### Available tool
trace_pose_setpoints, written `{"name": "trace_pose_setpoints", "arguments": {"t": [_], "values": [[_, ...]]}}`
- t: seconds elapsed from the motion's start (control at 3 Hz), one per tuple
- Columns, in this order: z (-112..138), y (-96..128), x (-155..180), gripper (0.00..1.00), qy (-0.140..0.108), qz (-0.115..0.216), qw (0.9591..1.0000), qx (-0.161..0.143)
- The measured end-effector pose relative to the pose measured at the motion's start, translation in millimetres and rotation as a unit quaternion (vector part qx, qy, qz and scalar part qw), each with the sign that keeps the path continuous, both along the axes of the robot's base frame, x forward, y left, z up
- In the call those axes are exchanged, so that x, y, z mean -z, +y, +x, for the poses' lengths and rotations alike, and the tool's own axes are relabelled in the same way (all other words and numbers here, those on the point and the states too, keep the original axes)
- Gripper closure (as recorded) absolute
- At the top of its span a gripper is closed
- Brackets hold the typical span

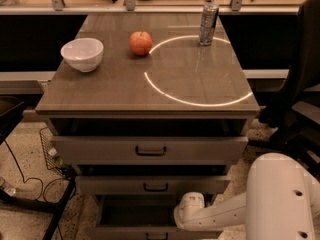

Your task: Open bottom drawer

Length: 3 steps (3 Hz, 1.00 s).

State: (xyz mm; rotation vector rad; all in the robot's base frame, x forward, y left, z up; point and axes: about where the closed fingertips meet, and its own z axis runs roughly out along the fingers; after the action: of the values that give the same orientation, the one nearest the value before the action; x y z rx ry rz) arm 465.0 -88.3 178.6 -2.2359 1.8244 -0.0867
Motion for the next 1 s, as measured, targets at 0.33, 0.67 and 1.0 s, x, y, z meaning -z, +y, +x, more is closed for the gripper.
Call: {"name": "trace_pose_setpoints", "arguments": {"t": [0.33,0.67,1.0], "values": [[-5.9,-3.4,16.1,1.00,0.022,-0.014,0.9996,0.002],[-23.9,-15.7,26.0,1.00,0.058,-0.031,0.9977,0.016],[-48.9,-28.0,24.8,1.00,0.082,-0.038,0.9952,0.036]]}}
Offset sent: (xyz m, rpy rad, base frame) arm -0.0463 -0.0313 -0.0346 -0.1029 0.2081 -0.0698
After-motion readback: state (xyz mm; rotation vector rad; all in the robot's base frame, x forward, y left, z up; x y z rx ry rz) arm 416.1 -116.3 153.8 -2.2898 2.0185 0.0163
